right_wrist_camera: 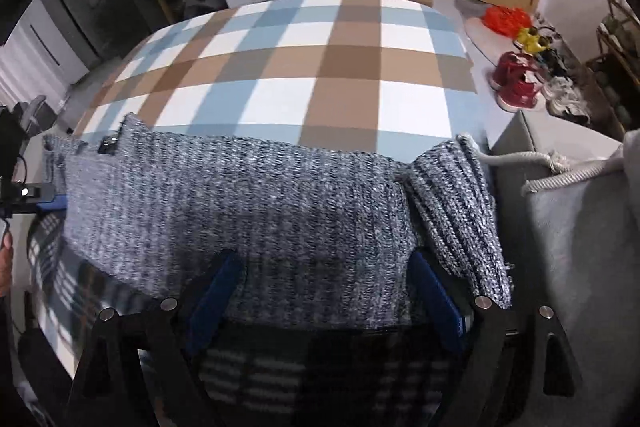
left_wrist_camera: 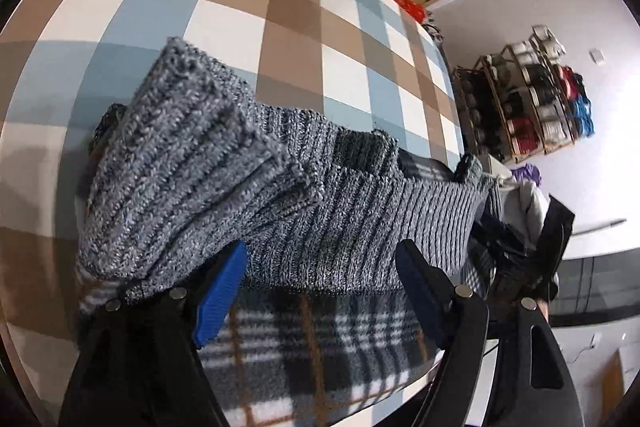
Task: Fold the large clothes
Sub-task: 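Lay the folded shirt down, open both grippers and smooth it flat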
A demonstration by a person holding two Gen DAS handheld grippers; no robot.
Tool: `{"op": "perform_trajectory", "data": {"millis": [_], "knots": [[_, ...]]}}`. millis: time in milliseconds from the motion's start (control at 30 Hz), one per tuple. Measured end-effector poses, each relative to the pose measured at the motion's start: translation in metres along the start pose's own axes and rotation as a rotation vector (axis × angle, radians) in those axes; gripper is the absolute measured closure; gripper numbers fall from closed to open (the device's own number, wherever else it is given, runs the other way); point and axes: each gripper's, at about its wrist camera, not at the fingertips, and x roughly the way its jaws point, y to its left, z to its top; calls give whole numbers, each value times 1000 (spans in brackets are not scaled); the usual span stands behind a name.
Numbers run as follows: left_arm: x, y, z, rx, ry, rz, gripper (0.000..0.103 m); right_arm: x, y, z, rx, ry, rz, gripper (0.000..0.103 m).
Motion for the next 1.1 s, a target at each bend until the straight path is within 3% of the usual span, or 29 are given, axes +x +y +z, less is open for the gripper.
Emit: {"op": "perform_trajectory", "data": {"millis": [167,233,367,433,500,567,633,767,900,1033,1100], "knots": [[-11,-9,-7,37,3,70,37,-13,13,12,26,45,-67,15],[-25,-34,-18,87,-4,102,36,-47,27,8,50,-49,-36,13],[-23,-83,-50,251,14,67,36,-86,79,-16,-78,-157,53,0],[-10,-94,-58,309,30,77,36,-86,103,-31,-135,-175,49,0],[12,-91,-62,321,46,146,36,-68,118,-43,-175,-148,18,0],[33,-74,-63,287,82,178,36,-39,117,-51,-165,-82,-72,0],[37,-57,-58,240,64,148,36,-11,108,-57,-140,-16,-91,0],[36,-36,-56,201,11,77,37,4,97,-59,-103,-52,-66,0],[22,-39,-62,227,32,98,37,-8,98,-51,-119,-29,-56,0],[-2,-41,-66,241,-15,117,36,-52,79,-56,-85,-129,-24,0],[-5,-30,-66,267,-28,153,36,-54,68,-59,-84,-128,-68,0]]}}
